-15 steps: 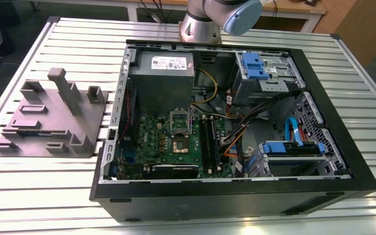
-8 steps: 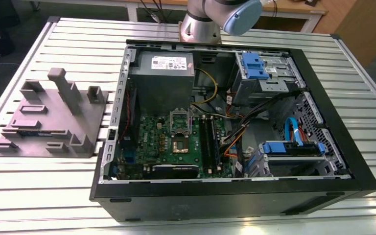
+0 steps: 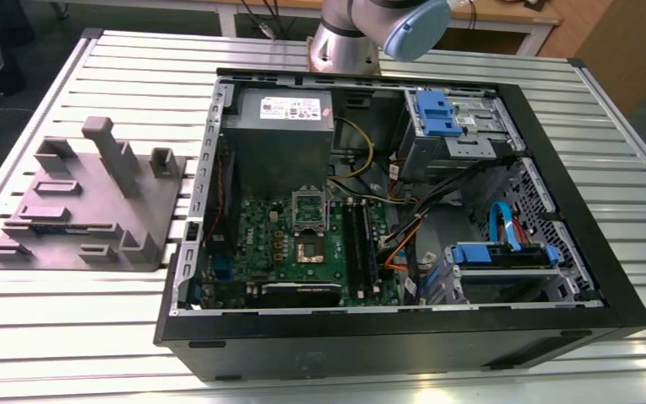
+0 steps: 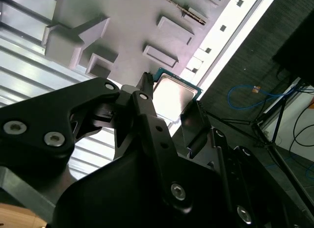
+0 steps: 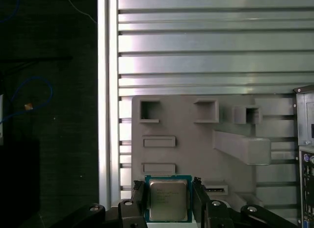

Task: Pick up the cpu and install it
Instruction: 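Pick up the cpu and move it towards the insertion slot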

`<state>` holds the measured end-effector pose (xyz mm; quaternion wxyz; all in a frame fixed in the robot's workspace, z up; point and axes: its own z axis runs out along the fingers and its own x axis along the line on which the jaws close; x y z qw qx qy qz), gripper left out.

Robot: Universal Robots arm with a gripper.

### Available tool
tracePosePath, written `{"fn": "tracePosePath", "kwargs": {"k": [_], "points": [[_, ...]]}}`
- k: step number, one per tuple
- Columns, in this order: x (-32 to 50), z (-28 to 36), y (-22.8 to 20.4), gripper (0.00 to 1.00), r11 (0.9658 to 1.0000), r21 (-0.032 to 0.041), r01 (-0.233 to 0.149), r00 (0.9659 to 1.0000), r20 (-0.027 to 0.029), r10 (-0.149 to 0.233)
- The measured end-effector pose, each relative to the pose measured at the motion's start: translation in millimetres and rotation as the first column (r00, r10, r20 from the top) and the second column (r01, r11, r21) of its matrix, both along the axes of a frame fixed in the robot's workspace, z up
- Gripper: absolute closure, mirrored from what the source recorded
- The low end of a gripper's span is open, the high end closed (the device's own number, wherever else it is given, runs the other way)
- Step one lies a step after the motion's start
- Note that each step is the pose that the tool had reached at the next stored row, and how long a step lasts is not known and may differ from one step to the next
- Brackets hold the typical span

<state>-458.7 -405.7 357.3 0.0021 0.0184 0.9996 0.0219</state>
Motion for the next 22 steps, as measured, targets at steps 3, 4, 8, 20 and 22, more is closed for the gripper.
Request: {"fn": "tracePosePath", "kwargs": {"k": [3, 4, 8, 20, 22], "points": [[1.3, 0.0, 0.0, 0.53, 1.0, 0.0, 0.0, 1.0, 0.0, 0.0], [1.7, 0.0, 0.0, 0.53, 1.0, 0.0, 0.0, 1.0, 0.0001, 0.0], [2.0, 1.6, 0.0, 0.53, 1.0, -0.0002, 0.0, 1.0, -0.0002, 0.0], [2.0, 13.1, 0.0, 0.53, 1.0, 0.0, 0.0, 1.0, 0.0001, 0.0], [2.0, 13.3, 0.0, 0.53, 1.0, 0.0001, 0.0, 1.0, 0.0002, 0.0]]}}
